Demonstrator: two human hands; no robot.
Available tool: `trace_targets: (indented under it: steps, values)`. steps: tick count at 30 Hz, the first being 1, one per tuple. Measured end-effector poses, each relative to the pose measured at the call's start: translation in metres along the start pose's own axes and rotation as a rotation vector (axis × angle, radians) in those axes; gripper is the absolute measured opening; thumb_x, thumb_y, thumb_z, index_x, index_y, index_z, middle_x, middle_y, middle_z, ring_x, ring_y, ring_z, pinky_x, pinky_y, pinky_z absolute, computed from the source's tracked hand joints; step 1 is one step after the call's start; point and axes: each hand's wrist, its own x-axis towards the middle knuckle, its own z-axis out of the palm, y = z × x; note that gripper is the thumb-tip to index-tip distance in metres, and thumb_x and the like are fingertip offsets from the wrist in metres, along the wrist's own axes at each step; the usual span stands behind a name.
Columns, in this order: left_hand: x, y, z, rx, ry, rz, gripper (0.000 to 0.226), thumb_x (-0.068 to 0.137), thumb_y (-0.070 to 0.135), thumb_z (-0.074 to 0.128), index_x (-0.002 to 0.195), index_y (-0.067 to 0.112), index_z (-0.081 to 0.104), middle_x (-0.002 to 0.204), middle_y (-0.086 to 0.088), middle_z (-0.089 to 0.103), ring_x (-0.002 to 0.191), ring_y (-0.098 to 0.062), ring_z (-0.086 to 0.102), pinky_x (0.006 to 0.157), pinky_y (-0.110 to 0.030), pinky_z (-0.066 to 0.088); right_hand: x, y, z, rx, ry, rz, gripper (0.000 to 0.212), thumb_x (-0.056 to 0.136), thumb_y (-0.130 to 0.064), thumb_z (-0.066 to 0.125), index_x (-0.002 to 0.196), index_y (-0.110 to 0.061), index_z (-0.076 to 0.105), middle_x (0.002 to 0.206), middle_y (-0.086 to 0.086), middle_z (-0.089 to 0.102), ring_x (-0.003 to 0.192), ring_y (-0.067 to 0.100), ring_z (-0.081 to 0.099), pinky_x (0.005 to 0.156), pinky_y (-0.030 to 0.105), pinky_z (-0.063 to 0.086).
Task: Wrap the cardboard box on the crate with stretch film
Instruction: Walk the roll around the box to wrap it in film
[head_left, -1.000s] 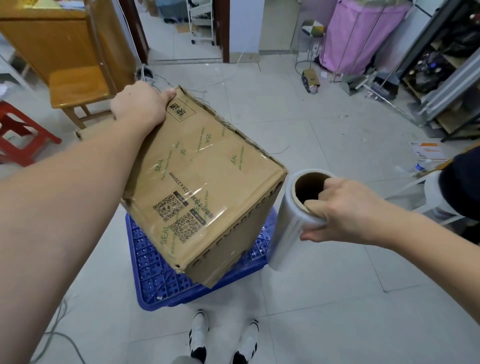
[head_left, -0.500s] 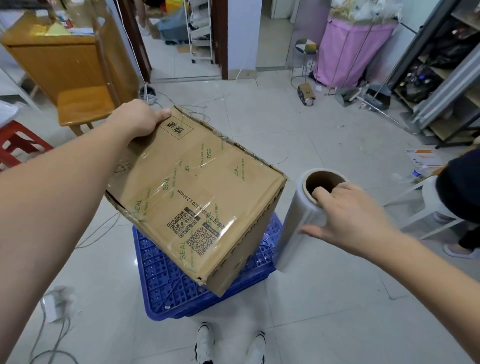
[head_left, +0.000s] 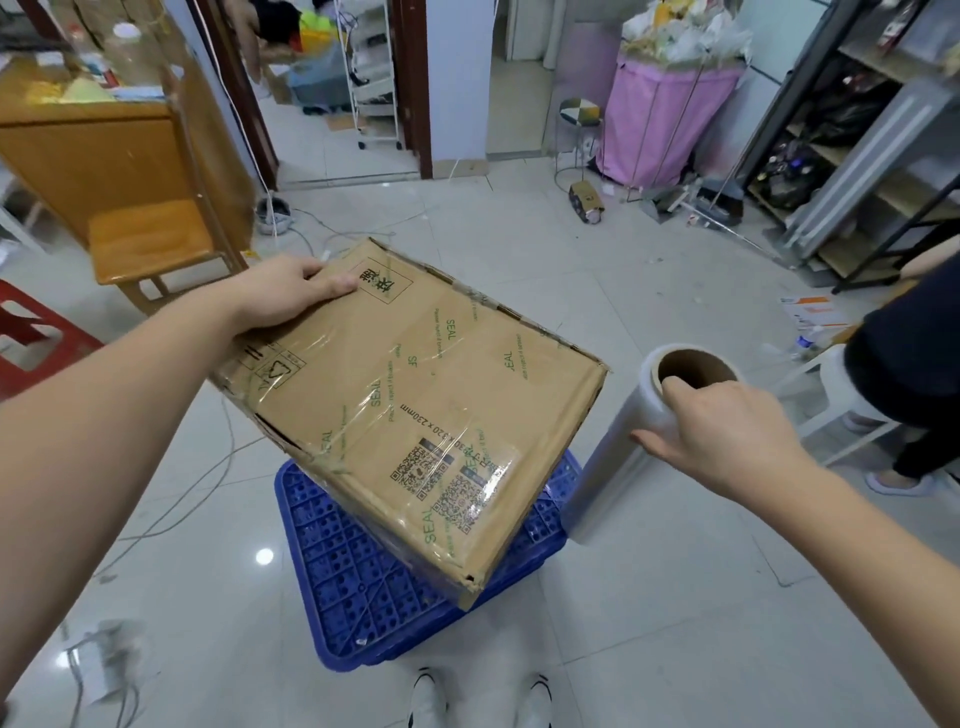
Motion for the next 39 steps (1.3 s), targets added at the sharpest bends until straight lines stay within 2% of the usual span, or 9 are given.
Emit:
trace_targets:
  steps: [3,9,18,21,26,30,33,36,39]
  values:
    - [0.003,-0.002,0.003,-0.052,0.025,0.020,0.068,0.087,0.078,0.050,0.123,0.023,0.069,0.114,0.000,0.069,0.101,-0.023,0.065,0.085,-0.035,0.047,0.000,-0.003,0.005,0.043,0.076,0.063,0.065,0.069,-0.078,0.057,0.066,-0.018,0.032,0.047,-0.004,0.034,0.047,0.025,0.037,0.045,0.026,0.014]
    - [0.016,0.016,0.013,-0.067,0.070,0.036,0.055,0.102,0.055,0.051,0.129,0.009,0.066,0.111,-0.013,0.065,0.096,-0.027,0.055,0.085,-0.032,0.038,-0.013,-0.006,0.005,0.176,0.051,0.063,0.074,0.051,-0.047,0.094,0.059,-0.015,0.027,0.046,-0.009,0.010,0.040,0.023,0.023,0.045,0.019,0.018]
    - [0.020,0.030,0.019,-0.054,0.113,-0.071,0.068,0.100,0.058,0.053,0.137,0.002,0.060,0.140,-0.023,0.058,0.127,-0.041,0.054,0.098,-0.038,0.041,-0.046,-0.019,-0.004,0.251,0.078,-0.139,0.066,0.064,-0.064,0.074,0.059,-0.018,0.026,0.051,-0.007,0.016,0.044,0.023,0.029,0.038,0.028,0.025]
    - [0.016,0.032,0.020,-0.083,0.115,-0.106,0.074,0.100,0.059,0.053,0.147,0.002,0.051,0.148,-0.022,0.052,0.134,-0.041,0.050,0.107,-0.041,0.039,-0.058,-0.029,-0.007,0.294,0.075,-0.151,0.069,0.063,-0.064,0.077,0.059,-0.019,0.025,0.052,-0.010,0.013,0.045,0.020,0.028,0.041,0.023,0.013]
    - [0.012,0.031,0.023,-0.097,0.131,-0.105,0.065,0.100,0.059,0.053,0.130,0.002,0.063,0.130,-0.022,0.063,0.114,-0.039,0.057,0.093,-0.040,0.042,-0.069,-0.051,-0.001,0.316,0.088,-0.215,0.073,0.052,-0.054,0.088,0.061,-0.020,0.023,0.050,-0.009,0.021,0.052,0.018,0.033,0.053,0.013,0.002]
    - [0.009,0.024,0.023,-0.115,0.144,-0.100,0.061,0.098,0.063,0.054,0.124,0.009,0.068,0.119,-0.019,0.068,0.107,-0.038,0.061,0.089,-0.040,0.046,-0.069,-0.062,-0.004,0.240,0.094,-0.292,0.058,0.063,-0.059,0.079,0.065,-0.019,0.037,0.055,-0.010,0.031,0.066,0.021,0.051,0.059,0.019,0.025]
    - [0.006,0.019,0.024,-0.128,0.175,-0.082,0.056,0.098,0.062,0.055,0.120,0.013,0.070,0.109,-0.015,0.070,0.098,-0.035,0.061,0.085,-0.040,0.046,-0.078,-0.079,-0.014,0.188,-0.033,-0.125,0.041,0.088,-0.056,0.057,0.086,-0.021,0.035,0.073,-0.008,0.045,0.081,0.020,0.048,0.075,0.027,0.030]
    - [0.006,0.015,0.027,-0.125,0.229,-0.051,0.054,0.096,0.063,0.057,0.121,0.017,0.071,0.111,-0.015,0.071,0.100,-0.035,0.062,0.083,-0.039,0.045,-0.084,-0.099,-0.019,0.124,0.021,0.068,0.046,0.082,-0.050,0.066,0.082,-0.022,0.029,0.061,-0.010,0.035,0.061,0.019,0.037,0.067,0.032,0.027]
    - [0.015,0.007,0.026,-0.012,0.266,-0.010,0.062,0.094,0.069,0.055,0.129,0.020,0.068,0.123,-0.017,0.071,0.113,-0.039,0.062,0.088,-0.041,0.048,-0.083,-0.109,-0.019,0.043,0.021,0.235,0.058,0.078,-0.076,0.051,0.082,-0.020,0.033,0.054,-0.009,0.038,0.053,0.019,0.037,0.059,0.032,0.024]
